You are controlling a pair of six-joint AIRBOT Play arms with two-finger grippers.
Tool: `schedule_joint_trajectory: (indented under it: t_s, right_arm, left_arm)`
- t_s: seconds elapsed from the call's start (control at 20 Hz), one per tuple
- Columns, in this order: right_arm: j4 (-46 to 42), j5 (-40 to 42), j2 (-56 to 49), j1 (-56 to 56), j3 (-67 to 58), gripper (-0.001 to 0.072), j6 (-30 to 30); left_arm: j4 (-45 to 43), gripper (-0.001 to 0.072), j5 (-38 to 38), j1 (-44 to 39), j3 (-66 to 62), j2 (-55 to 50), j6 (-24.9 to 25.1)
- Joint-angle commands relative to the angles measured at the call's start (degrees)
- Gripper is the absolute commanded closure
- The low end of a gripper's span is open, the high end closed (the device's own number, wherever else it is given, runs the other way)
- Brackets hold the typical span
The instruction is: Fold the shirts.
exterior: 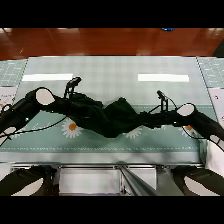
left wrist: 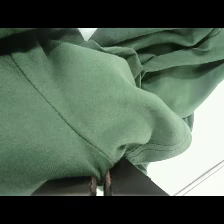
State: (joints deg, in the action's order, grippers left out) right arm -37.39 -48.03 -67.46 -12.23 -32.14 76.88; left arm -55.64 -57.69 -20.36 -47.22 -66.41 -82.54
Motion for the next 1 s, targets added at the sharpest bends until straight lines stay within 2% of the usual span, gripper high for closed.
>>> schedule_joint_trajectory:
  t_s: [0.0,0.05,0.1,0.15,0.2,0.25,0.5,0.65,0.95]
  right_arm:
    - [4.2,4.2,-4.4,-5.4,-0.1,0.0308,-1.1]
    - [5.0,5.4,-5.1,-5.9,-0.1,0.0333,-1.2]
    - [5.9,5.7,-5.3,-5.8,-0.4,0.0535,-3.0]
    - [5.9,4.5,-5.2,-5.8,-1.6,0.0684,-6.6]
    - [4.9,1.4,-5.2,-5.7,-4.0,0.0685,-9.1]
    - [2.1,-1.7,-5.2,-5.1,-7.2,0.0685,-8.8]
    - [-12.3,-12.4,-2.3,3.0,-27.4,0.0686,-2.0]
    - [-17.6,-16.0,1.4,8.8,-42.1,0.0686,2.3]
    - [-22.3,-26.6,5.8,11.2,-71.8,0.0687,3.3]
  left_arm:
    - [0.0,0.0686,0.3,0.0,0.0,0.0,0.0]
    - [0.0,0.0685,0.3,0.0,0.0,0.0,0.0]
    - [0.0,0.0686,0.2,0.1,0.0,0.0,0.3]
    - [0.0,0.0685,-0.4,0.3,0.0,0.0,1.6]
    - [0.0,0.0685,-1.3,0.9,0.0,0.0,2.0]
    - [0.0,0.0685,-2.0,2.1,-0.1,0.0,2.4]
    - [1.4,0.0685,-1.8,11.7,-4.7,5.5,5.1]
    - [1.7,0.0685,0.3,16.7,-13.8,11.1,6.8]
    - [1.7,0.0686,-2.2,17.8,-37.2,14.1,6.9]
